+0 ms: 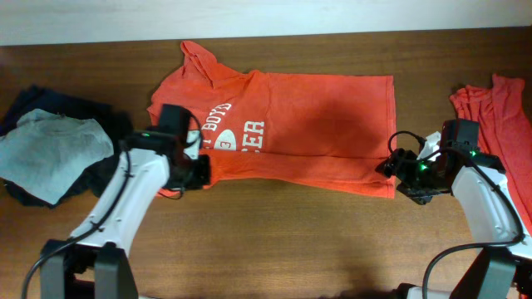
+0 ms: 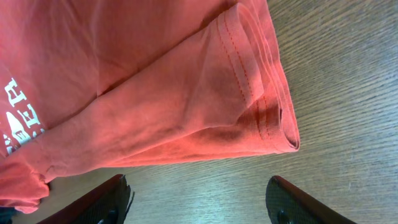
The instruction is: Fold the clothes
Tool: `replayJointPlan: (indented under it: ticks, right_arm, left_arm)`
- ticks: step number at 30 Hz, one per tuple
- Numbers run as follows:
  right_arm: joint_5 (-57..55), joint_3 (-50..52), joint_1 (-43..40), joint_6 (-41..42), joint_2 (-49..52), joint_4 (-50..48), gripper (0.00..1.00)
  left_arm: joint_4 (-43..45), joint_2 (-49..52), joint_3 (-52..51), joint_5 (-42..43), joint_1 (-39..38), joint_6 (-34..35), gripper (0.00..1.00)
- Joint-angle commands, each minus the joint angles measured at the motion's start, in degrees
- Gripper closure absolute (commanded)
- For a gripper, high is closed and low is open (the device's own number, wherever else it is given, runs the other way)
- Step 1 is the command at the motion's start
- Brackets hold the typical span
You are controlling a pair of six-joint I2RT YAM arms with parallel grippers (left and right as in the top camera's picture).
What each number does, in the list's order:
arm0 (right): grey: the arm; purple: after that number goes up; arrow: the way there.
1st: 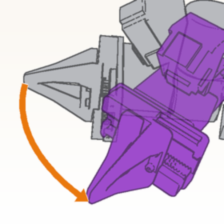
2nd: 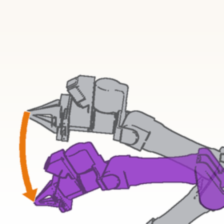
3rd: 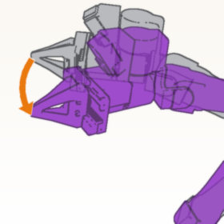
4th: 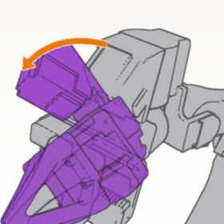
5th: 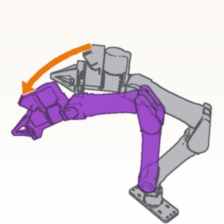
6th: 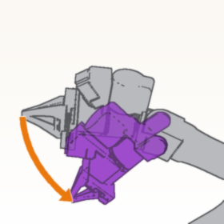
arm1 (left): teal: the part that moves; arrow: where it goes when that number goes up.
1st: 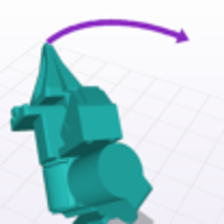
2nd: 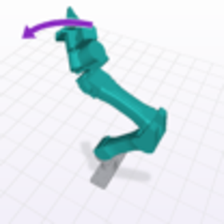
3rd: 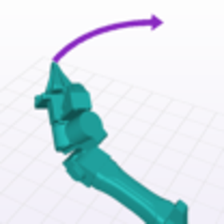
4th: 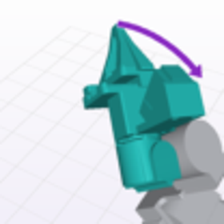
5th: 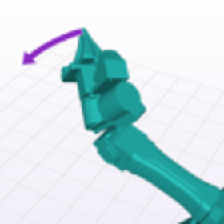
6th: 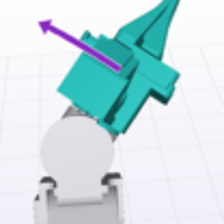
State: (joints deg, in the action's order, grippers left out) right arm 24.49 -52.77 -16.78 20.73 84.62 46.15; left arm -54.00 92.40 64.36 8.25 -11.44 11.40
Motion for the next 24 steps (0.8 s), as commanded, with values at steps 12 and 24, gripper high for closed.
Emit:
replayJointPlan:
  ticks: [12,24]
  right_arm:
    - [-0.8,-0.8,0.3,-0.8,-0.6,-0.1,0.25]
    - [-0.8,-0.8,0.3,-0.8,-0.6,-0.1,0.25]
  left_arm:
    - [13.6,7.8,-6.6,-7.6,-3.5,4.8,0.54]
    - [6.5,8.1,3.3,-8.2,-3.4,4.8,1.0]
